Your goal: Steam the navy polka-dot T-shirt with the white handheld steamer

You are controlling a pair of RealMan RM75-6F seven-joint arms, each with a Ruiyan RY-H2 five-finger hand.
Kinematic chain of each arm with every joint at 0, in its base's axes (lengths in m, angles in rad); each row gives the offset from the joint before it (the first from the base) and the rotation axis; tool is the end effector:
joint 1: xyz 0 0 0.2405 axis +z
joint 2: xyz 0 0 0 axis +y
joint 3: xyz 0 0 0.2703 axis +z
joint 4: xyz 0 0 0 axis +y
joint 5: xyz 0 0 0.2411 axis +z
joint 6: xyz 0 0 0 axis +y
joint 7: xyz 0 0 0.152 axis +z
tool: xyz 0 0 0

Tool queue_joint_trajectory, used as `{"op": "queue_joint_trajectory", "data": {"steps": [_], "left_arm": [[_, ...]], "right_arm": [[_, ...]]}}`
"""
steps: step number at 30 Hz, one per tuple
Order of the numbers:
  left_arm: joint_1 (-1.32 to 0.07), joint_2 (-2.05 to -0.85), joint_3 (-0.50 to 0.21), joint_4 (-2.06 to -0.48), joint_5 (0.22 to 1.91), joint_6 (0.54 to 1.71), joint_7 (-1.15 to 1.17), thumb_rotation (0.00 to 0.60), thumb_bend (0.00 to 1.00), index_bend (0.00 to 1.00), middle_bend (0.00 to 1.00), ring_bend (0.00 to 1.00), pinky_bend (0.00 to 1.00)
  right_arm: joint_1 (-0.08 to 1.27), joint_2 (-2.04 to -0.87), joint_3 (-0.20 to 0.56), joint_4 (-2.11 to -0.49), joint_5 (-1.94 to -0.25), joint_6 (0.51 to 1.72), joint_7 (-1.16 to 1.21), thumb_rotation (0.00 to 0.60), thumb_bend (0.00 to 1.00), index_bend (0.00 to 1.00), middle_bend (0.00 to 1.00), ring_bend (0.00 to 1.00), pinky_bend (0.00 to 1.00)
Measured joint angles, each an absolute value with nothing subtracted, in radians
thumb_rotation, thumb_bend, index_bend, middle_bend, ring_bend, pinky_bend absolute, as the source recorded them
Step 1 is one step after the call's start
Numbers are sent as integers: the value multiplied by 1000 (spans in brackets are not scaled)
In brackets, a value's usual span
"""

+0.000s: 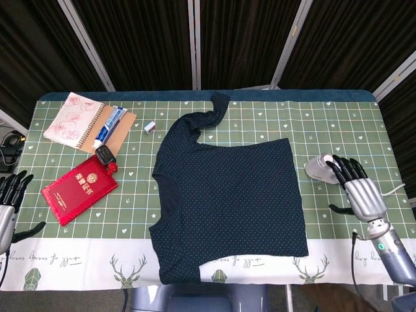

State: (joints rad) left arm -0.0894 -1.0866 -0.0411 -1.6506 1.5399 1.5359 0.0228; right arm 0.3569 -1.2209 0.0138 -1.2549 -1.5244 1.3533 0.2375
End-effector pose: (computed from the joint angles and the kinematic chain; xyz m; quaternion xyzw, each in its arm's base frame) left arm -0.3217 0.1913 0.1473 -0.6018 -0.3601 -0.4058 0.5861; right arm -0.3478 -0.2917 0.1240 0.6687 -0.3426 0.4067 0.5197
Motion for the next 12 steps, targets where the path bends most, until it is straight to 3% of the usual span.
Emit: {"op": "queue_joint_trajectory", "data": {"steps": [5, 12], "left_arm": [[-86, -1081, -31, -1654, 1559, 1540, 11, 600, 0, 0, 0, 0, 0], [-85, -1077, -19, -1656, 1582, 1539, 2, 600, 0, 0, 0, 0, 0]], "right_arm": [[252, -1130, 15, -1454, -1521, 1507, 64, 600, 0, 0, 0, 0, 0], [199, -1088, 4, -1540, -1523, 1536, -19, 600, 0, 0, 0, 0, 0]]}}
